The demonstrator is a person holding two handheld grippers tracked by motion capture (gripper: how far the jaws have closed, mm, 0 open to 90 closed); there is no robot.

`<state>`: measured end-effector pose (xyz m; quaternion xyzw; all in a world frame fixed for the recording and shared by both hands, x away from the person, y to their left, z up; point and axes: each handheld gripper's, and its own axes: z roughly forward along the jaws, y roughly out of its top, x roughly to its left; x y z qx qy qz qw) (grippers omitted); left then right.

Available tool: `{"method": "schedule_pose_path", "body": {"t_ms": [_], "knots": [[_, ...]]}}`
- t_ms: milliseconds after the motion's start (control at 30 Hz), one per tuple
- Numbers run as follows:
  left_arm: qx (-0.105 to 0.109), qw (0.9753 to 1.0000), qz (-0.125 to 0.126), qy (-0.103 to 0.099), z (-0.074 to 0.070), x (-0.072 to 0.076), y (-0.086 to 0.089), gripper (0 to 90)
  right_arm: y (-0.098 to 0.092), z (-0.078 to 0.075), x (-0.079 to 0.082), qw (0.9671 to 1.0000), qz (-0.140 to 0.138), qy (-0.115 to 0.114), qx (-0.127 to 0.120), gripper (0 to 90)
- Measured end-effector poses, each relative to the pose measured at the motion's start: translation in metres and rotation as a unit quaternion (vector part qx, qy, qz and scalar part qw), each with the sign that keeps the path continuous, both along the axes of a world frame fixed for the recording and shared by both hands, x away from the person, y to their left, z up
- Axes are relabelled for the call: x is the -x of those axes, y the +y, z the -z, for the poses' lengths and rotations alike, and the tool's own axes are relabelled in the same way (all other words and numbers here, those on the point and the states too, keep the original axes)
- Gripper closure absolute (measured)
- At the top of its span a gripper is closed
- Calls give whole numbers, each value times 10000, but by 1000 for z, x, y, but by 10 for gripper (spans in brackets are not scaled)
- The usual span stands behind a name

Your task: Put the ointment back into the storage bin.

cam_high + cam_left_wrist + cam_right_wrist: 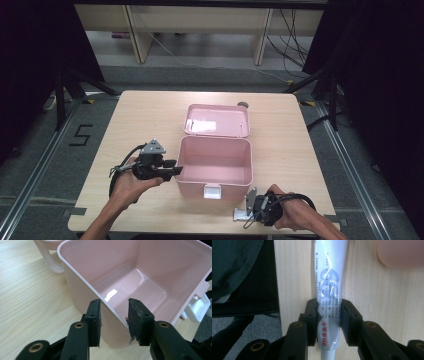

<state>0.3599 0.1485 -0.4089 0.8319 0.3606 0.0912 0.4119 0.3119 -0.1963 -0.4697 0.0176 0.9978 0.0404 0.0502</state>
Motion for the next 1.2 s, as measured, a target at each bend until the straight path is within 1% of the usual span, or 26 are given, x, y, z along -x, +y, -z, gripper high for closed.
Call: {"method": "schedule_pose_path", "body": {"t_ms": [133,200,267,300,333,367,400,433,467,533,567,600,633,700,733,767,833,867,900,933,967,1000,1067,1100,1167,1200], "knots": [[-2,10000,1,14,0,0,0,631,0,-3,-1,9999,-129,-20,-106,701],[-42,10000,-1,5,0,0,0,631,1,-5,0,9997,-195,20,-128,701],[-54,10000,0,5,-1,0,0,632,2,-10,5,9997,-56,143,-207,701],[-54,10000,0,5,-1,0,0,632,2,-10,5,9997,-56,143,-207,701],[-57,10000,3,6,-1,0,0,632,2,-13,7,9994,19,146,-312,701],[-57,10000,3,6,-1,0,0,632,2,-13,7,9994,19,146,-312,701],[-57,10000,0,9,-1,0,0,633,3,-18,12,9986,309,250,-345,701],[-59,10000,2,13,-1,0,0,633,3,-18,12,9986,309,250,-345,701],[-68,10000,10,15,-1,0,0,633,3,-22,13,9985,149,209,-492,701],[-70,10000,8,16,-1,0,0,633,4,-25,13,9984,102,176,-528,701],[-75,10000,7,19,-1,0,-1,634,4,-30,14,9977,-14,238,-631,701],[-80,10000,9,23,-1,0,-1,634,4,-32,14,9974,-82,202,-684,701],[-89,10000,-14,6,-1,0,-1,634,5,-36,16,9974,-6,228,-683,701],[-110,9999,41,30,-2,0,0,634,5,-43,18,9974,5,202,-689,701],[-110,9999,41,30,-2,0,0,634,5,-43,18,9974,5,202,-689,701],[-103,9999,26,29,-2,0,-1,634,6,-46,19,9971,-42,185,-736,701],[-107,9999,38,41,-2,0,-1,634,8,-59,23,9968,36,169,-785,701],[-107,9999,38,41,-2,0,-1,634,8,-59,23,9968,36,169,-785,701],[-110,9999,41,43,-2,0,-1,634,9,-65,24,9962,-11,146,-864,701],[-110,9999,41,43,-2,0,-1,634,9,-65,24,9962,-11,146,-864,701],[-112,9999,27,45,-2,0,-1,635,10,-72,26,9960,48,136,-884,701],[-106,9999,3,21,-2,0,-2,634,11,-74,25,9955,-65,107,-944,701],[-121,9999,17,29,-2,0,-1,634,11,-81,26,9951,-21,85,-989,701],[-125,9999,23,28,-2,0,-1,634,11,-81,26,9951,-21,85,-989,701],[-132,9999,24,30,-2,0,-1,635,12,-94,26,9947,51,20,-1022,701],[-132,9999,21,32,-2,0,-1,635,12,-97,24,9944,4,1,-1059,701]]}}
